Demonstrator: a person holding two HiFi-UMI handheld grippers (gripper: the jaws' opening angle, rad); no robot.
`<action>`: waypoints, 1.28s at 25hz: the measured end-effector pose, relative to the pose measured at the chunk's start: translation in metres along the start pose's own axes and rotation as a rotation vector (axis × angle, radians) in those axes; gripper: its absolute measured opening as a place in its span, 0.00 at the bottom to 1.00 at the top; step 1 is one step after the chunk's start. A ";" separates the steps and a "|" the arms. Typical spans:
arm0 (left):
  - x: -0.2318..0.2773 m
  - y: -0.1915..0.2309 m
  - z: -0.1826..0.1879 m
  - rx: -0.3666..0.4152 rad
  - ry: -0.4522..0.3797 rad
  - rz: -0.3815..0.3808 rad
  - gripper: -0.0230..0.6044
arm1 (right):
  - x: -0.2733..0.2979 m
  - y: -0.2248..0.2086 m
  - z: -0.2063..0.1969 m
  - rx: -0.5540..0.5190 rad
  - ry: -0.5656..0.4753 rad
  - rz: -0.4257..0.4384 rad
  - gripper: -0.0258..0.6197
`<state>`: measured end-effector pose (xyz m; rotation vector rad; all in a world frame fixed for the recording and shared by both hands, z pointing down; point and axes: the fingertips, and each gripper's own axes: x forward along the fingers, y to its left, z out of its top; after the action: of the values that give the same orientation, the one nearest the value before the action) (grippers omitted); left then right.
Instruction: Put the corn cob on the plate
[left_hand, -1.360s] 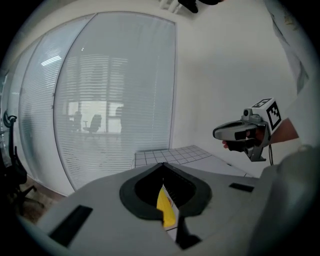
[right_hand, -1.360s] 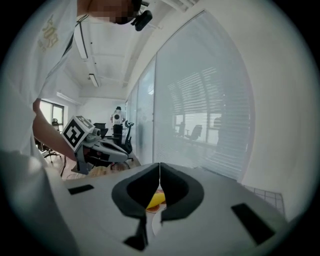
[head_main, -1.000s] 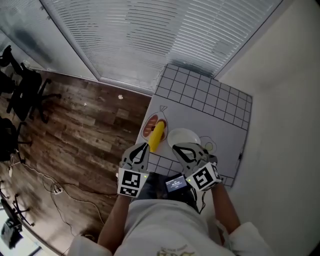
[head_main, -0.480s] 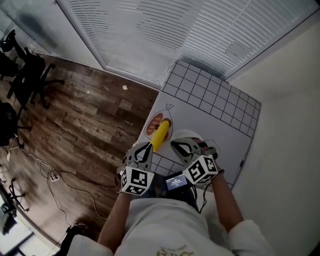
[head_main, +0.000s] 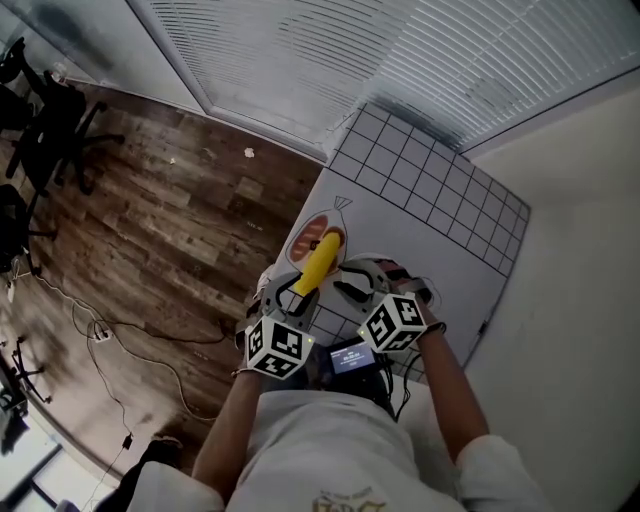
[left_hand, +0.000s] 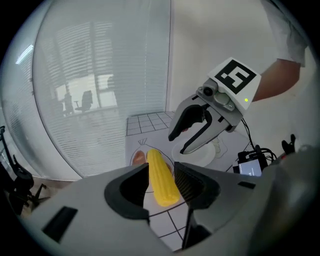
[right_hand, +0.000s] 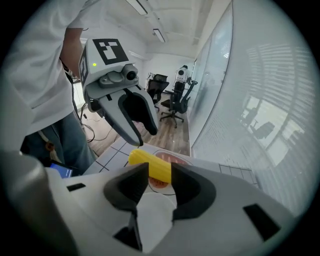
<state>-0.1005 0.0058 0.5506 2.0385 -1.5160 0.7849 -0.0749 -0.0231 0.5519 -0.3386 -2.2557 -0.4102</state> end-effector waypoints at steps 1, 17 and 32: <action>0.004 -0.003 -0.005 0.001 0.024 -0.014 0.29 | 0.004 0.002 -0.003 -0.006 0.011 0.021 0.28; 0.040 -0.011 -0.040 -0.039 0.201 -0.038 0.43 | 0.052 0.005 -0.032 -0.328 0.139 0.214 0.45; 0.057 -0.008 -0.045 -0.087 0.258 -0.073 0.47 | 0.084 -0.001 -0.036 -0.730 0.245 0.373 0.49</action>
<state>-0.0870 -0.0006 0.6221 1.8384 -1.3019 0.8990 -0.1051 -0.0290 0.6381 -1.0019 -1.6855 -1.0044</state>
